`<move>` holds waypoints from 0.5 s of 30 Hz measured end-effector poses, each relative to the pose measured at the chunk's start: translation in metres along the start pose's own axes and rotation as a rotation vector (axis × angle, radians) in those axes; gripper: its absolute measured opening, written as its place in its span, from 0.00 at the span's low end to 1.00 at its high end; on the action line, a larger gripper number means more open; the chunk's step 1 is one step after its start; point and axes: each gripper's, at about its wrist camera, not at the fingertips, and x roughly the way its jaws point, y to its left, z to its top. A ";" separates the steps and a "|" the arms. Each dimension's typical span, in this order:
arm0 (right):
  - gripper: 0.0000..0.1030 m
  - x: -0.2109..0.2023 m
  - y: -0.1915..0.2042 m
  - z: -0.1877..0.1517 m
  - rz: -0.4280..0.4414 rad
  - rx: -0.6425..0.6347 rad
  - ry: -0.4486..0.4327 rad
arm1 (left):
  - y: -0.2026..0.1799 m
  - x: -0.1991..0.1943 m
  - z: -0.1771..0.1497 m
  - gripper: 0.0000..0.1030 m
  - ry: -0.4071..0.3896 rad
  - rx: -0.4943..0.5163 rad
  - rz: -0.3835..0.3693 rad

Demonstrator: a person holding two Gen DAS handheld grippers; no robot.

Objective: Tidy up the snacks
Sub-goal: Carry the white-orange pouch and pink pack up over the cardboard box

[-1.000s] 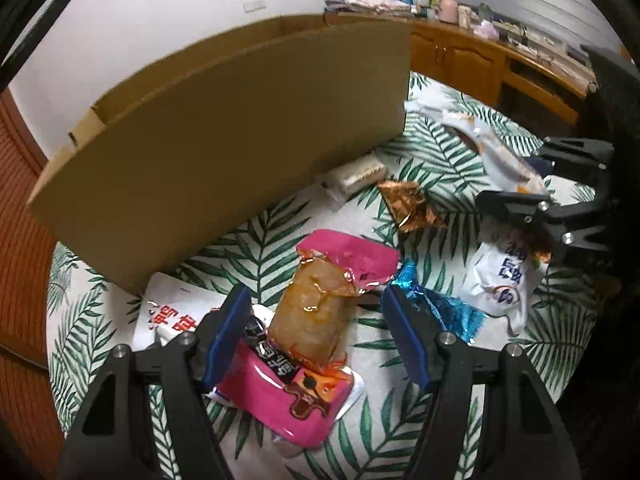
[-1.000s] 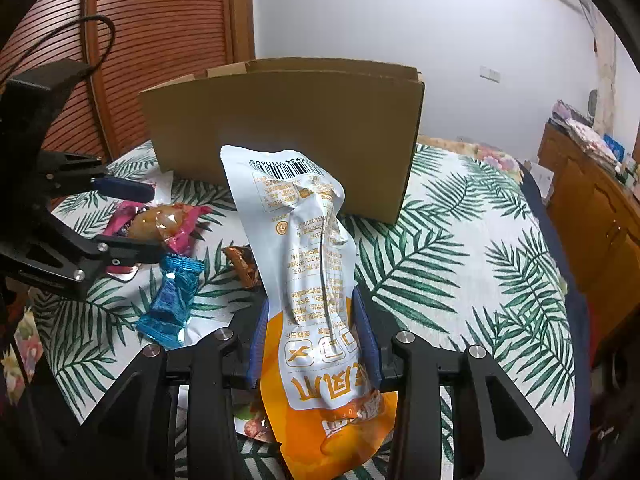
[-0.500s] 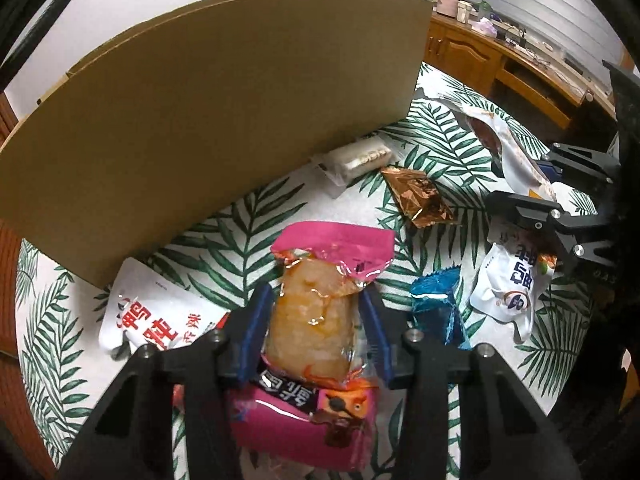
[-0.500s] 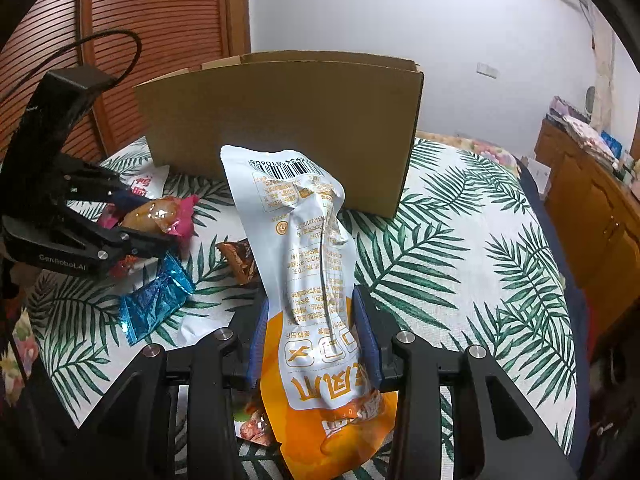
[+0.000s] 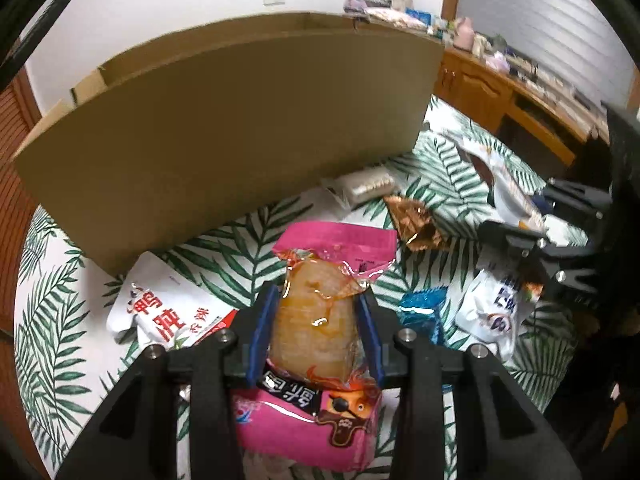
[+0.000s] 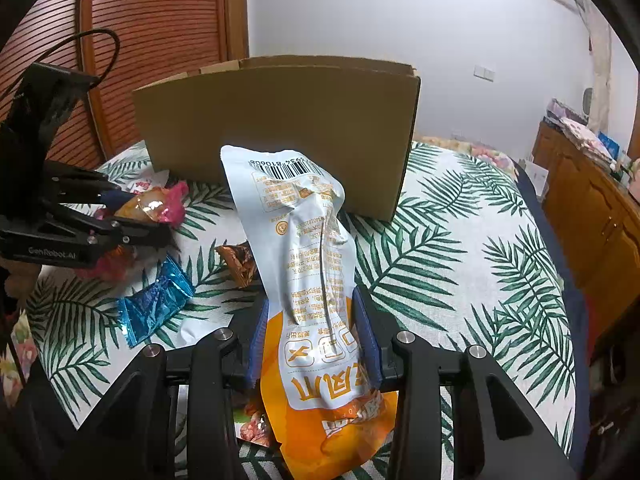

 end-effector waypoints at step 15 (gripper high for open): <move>0.38 -0.012 0.001 -0.002 -0.007 -0.006 -0.048 | -0.002 -0.039 0.010 0.36 -0.159 -0.063 -0.005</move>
